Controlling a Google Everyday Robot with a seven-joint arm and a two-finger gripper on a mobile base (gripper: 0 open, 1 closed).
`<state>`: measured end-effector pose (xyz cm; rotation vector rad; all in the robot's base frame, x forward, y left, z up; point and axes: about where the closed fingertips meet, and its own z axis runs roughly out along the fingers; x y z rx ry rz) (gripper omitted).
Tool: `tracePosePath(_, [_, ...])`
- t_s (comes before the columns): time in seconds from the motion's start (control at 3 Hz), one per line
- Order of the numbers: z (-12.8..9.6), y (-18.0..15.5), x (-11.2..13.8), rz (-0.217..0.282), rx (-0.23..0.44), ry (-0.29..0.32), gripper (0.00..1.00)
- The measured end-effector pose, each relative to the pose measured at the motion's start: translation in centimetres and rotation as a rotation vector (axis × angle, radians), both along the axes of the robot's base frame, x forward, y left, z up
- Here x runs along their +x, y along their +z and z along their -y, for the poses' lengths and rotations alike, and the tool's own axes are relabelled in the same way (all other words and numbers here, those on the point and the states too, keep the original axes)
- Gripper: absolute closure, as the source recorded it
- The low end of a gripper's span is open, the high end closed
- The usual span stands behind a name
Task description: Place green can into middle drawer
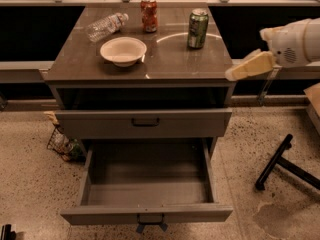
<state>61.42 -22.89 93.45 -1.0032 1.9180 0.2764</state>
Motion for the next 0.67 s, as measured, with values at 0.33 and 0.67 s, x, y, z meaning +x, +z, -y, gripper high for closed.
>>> tracePosePath(0.33, [-1.74, -0.29, 6.90, 0.126, 0.113, -0.081, 0.00])
tracePosePath(0.67, [-1.10, 0.64, 7.54, 0.163, 0.115, -0.114, 0.00])
